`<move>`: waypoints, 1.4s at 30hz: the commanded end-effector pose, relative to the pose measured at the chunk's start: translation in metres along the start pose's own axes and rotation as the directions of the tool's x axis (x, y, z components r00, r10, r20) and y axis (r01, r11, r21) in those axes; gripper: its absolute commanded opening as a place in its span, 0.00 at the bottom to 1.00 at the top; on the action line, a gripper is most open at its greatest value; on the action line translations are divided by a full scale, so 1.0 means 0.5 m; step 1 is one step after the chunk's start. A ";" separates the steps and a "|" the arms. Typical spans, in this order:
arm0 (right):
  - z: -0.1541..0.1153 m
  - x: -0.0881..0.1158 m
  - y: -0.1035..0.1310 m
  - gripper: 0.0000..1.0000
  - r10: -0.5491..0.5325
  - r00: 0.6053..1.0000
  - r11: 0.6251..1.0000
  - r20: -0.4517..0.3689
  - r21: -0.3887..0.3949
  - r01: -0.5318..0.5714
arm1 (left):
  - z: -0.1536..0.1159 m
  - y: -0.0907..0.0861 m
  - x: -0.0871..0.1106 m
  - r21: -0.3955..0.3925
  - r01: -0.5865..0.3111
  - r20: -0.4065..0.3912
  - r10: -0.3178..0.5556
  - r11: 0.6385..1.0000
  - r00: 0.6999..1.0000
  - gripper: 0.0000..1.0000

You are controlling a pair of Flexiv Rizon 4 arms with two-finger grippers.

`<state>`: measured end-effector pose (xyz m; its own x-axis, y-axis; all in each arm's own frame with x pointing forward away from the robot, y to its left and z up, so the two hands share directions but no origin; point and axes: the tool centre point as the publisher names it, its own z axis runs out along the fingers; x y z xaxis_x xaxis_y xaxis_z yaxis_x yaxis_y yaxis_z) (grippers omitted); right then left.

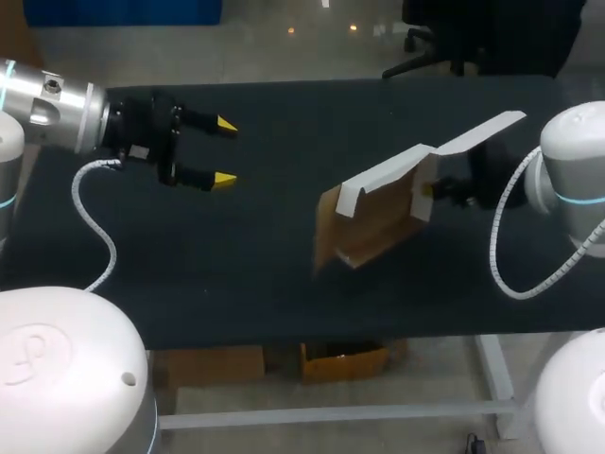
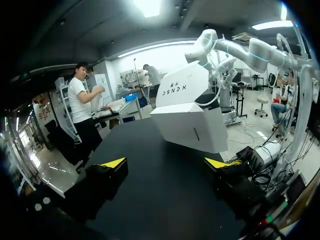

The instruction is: Assemble the packaging by folding the flat box into shape, placing the metal phone stand inside, and closing the box properly

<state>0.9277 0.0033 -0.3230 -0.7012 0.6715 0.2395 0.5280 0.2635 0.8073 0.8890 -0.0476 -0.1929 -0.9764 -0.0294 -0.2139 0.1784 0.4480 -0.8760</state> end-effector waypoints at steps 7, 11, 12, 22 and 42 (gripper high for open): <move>-0.029 -0.035 0.000 0.00 0.064 0.995 0.995 -0.076 0.079 -0.058 | 0.014 0.003 0.016 -0.119 -0.112 0.053 0.119 0.987 0.992 1.00; -0.041 -0.047 -0.001 0.00 0.107 0.992 0.987 -0.067 0.128 -0.098 | 0.009 0.007 0.025 -0.172 -0.138 0.072 0.152 0.975 0.986 1.00; -0.042 -0.050 -0.002 0.00 0.121 0.990 0.983 -0.071 0.145 -0.110 | 0.007 0.008 0.026 -0.189 -0.142 0.079 0.160 0.972 0.984 1.00; -0.047 -0.042 0.011 0.00 0.165 0.980 0.944 -0.108 0.306 -0.126 | -0.021 0.018 0.039 -0.289 -0.191 0.122 0.234 0.938 0.965 1.00; -0.029 -0.022 0.015 0.00 0.214 0.976 0.797 0.032 0.572 -0.194 | -0.063 0.055 0.038 -0.387 -0.283 0.041 0.323 0.878 0.945 1.00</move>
<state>0.9339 -0.0159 -0.3169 -0.5648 0.7127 0.4161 0.8194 0.4241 0.3857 0.8681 -0.0102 -0.2107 -0.8554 0.0630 -0.5141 0.3829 0.7455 -0.5455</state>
